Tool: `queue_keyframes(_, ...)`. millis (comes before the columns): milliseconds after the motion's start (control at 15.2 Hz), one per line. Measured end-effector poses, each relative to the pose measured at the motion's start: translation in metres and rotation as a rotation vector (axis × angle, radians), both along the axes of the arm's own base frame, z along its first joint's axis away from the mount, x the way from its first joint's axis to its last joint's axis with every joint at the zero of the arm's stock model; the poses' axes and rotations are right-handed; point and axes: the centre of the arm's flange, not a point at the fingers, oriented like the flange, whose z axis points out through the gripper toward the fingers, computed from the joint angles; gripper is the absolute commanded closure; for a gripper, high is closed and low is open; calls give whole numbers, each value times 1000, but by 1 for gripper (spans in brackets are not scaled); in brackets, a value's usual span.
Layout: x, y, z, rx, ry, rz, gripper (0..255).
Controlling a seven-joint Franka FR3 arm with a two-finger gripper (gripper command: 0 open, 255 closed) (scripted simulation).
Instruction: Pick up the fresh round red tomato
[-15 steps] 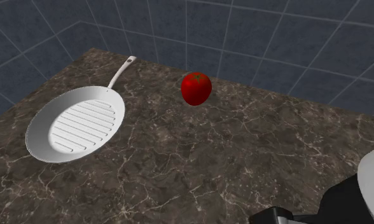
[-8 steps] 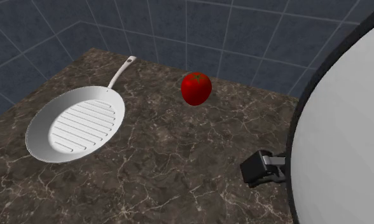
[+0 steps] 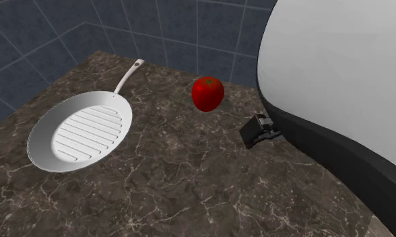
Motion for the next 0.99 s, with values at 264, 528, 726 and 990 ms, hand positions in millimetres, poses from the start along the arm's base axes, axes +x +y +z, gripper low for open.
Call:
queue_keyframes(264, 39, 11, -4, 49, -65, 110, 0)
queue_keyframes(528, 76, 31, -2, 98, -129, 221, 0)
queue_keyframes(726, 103, 45, -4, 134, -177, 302, 0)
queue_keyframes(990, 139, 69, 2, 182, -242, 413, 0)
